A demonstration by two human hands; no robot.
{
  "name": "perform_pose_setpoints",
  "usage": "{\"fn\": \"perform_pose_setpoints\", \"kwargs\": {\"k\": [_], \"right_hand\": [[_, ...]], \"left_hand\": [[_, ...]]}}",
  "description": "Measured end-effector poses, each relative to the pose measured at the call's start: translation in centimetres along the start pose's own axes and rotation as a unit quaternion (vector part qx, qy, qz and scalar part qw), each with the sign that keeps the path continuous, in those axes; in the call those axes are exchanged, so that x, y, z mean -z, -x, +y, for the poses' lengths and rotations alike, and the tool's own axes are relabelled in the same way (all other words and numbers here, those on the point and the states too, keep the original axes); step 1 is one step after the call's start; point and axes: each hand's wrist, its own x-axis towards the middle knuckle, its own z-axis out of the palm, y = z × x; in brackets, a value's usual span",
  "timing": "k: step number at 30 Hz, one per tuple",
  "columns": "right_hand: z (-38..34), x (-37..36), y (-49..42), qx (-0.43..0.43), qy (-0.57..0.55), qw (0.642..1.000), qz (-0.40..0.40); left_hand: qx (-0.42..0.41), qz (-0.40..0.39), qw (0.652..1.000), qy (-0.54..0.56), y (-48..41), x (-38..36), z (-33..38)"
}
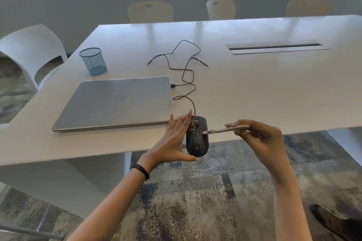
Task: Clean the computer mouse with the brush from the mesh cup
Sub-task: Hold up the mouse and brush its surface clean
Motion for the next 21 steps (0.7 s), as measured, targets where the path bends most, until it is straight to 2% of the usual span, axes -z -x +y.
{"fn": "perform_pose_setpoints", "kwargs": {"k": [5, 9, 13, 17, 21], "right_hand": [[-0.1, 0.6, 0.4, -0.01, 0.004, 1.0, -0.02], [-0.1, 0.6, 0.6, -0.014, -0.013, 1.0, 0.023], [0.0, 1.0, 1.0, -0.025, -0.001, 1.0, 0.001], [0.0, 1.0, 1.1, -0.034, 0.003, 0.999, 0.026], [0.1, 0.9, 1.4, -0.034, 0.007, 0.999, -0.017]], "left_hand": [[0.003, 0.005, 1.0, 0.002, 0.2, -0.2, 0.1], [0.014, 0.012, 1.0, 0.007, 0.3, -0.3, 0.2], [0.021, 0.014, 1.0, 0.011, 0.3, -0.3, 0.3], [0.024, 0.012, 0.999, 0.02, 0.6, -0.6, 0.4], [0.023, 0.014, 1.0, 0.012, 0.7, -0.6, 0.4]]}}
